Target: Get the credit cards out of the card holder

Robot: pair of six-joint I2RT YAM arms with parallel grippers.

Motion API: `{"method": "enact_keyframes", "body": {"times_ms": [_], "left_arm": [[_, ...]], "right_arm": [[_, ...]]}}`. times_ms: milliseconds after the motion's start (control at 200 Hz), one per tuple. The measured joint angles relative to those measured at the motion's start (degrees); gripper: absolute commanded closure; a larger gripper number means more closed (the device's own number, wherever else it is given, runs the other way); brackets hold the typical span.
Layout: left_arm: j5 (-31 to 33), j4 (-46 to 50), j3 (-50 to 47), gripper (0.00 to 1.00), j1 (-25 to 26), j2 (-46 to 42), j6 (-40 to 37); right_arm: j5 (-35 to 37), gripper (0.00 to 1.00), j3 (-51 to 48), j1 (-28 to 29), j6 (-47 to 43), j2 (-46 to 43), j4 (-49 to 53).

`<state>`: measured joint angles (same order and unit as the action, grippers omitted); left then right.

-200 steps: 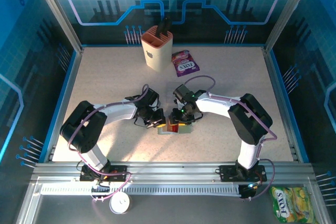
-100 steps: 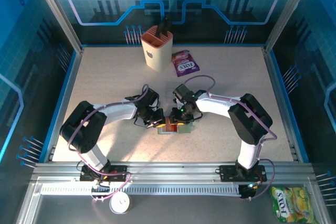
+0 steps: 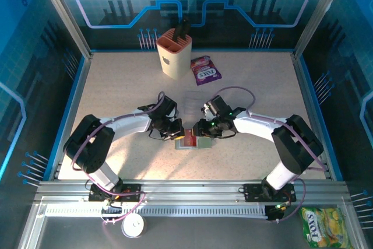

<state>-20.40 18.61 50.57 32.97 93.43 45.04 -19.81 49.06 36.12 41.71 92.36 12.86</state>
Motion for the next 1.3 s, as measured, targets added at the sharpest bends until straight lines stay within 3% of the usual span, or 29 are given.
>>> {"method": "enact_keyframes", "body": {"times_ms": [300,1301], "left_arm": [[0.26,0.20,0.13,0.93,1.22,1.05,-0.04],[1.11,0.63,0.37,0.94,1.22,2.67,-0.15]], "right_arm": [[-4.83,0.70,-1.46,-1.70,1.44,0.98,-5.73],[-10.54,0.74,-2.25,-3.08,3.37,8.31,-10.08]]}}
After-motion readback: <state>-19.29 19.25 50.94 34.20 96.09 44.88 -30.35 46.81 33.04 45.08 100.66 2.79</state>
